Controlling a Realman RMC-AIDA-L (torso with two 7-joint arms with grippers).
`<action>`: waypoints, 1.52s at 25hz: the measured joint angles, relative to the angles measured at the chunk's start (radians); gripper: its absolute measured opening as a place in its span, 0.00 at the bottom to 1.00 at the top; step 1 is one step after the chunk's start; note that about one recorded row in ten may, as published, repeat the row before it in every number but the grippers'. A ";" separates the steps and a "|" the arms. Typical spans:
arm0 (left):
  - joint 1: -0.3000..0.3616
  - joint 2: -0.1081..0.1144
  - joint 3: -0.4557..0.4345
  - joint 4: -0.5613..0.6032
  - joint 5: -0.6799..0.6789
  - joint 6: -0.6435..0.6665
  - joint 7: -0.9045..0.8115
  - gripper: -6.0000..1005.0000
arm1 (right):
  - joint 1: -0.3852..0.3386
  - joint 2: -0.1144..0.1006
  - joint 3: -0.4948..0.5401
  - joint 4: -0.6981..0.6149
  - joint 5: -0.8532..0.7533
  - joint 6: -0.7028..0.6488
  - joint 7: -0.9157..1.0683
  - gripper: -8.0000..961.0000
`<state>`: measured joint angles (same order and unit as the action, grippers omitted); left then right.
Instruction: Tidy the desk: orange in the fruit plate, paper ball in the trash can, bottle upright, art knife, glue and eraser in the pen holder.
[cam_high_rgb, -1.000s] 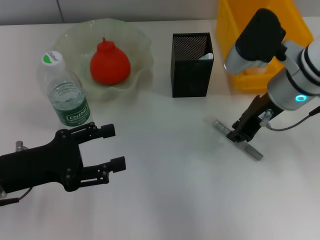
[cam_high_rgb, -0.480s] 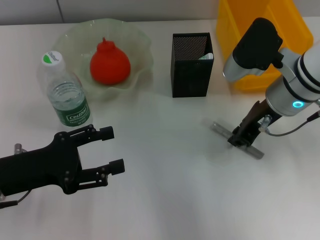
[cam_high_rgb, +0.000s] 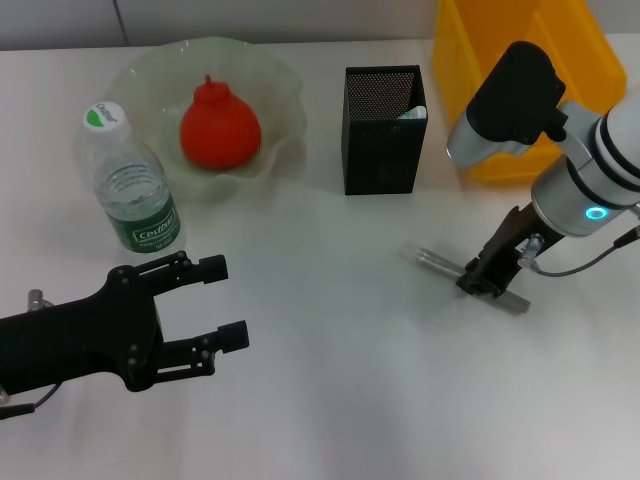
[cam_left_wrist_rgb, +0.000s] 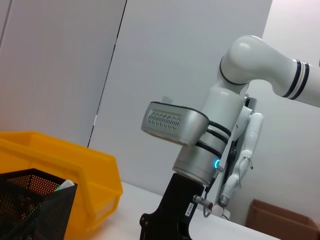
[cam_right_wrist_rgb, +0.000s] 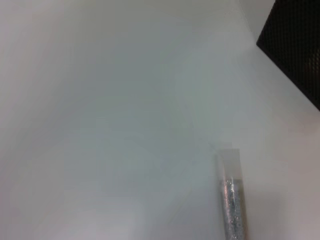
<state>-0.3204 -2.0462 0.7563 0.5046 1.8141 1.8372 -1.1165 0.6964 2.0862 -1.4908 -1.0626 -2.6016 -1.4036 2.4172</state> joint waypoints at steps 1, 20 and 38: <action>0.001 0.000 0.000 0.000 0.000 0.001 0.000 0.81 | -0.004 0.000 0.003 -0.010 0.006 -0.004 -0.002 0.23; 0.006 -0.001 0.000 0.000 -0.006 0.008 0.002 0.81 | -0.006 -0.022 0.709 0.524 1.040 0.092 -0.946 0.15; 0.002 0.004 -0.002 0.007 -0.010 0.016 0.006 0.81 | -0.088 -0.030 0.557 0.456 1.028 0.097 -0.969 0.50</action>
<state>-0.3182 -2.0421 0.7542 0.5119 1.8042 1.8531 -1.1106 0.6088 2.0564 -0.9337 -0.6067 -1.5738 -1.3063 1.4480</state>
